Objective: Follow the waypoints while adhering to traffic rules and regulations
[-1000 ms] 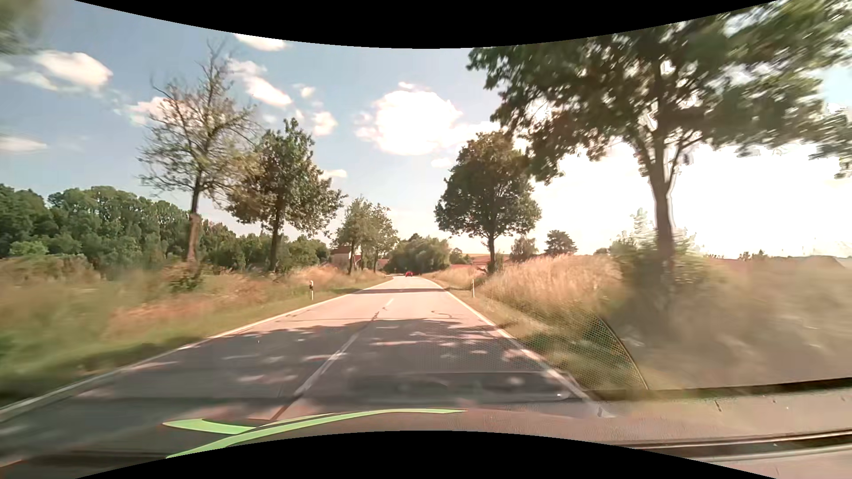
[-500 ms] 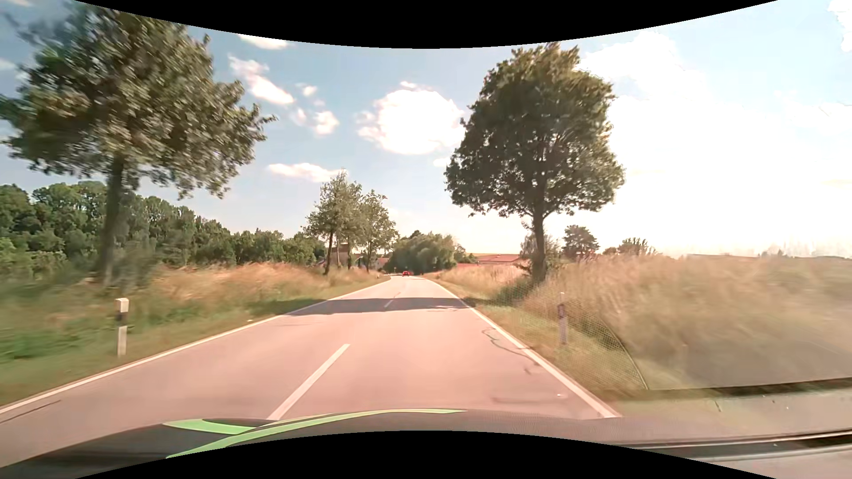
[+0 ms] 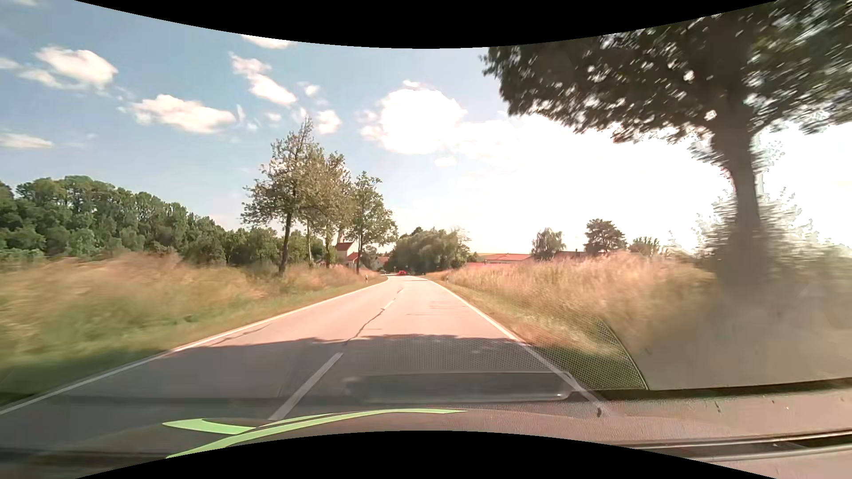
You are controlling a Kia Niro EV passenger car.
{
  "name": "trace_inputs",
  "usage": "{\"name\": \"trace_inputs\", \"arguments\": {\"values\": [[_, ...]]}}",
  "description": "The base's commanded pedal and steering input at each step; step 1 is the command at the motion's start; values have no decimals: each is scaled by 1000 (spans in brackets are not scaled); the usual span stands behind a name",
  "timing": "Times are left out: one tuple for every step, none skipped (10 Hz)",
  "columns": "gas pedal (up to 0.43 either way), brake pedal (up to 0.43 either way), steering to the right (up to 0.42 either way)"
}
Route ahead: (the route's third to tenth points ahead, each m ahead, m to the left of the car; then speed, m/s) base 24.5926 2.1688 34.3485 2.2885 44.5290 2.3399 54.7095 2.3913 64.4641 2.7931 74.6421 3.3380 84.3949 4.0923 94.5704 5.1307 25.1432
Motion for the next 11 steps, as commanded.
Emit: {"name": "trace_inputs", "arguments": {"values": [[0, 140, -3], [0, 128, -2], [0, 122, -2], [0, 110, -2], [0, 104, -2], [0, 91, -2], [0, 85, -2], [0, 79, -2], [0, 79, -2], [0, 79, -3], [0, 79, -3]]}}
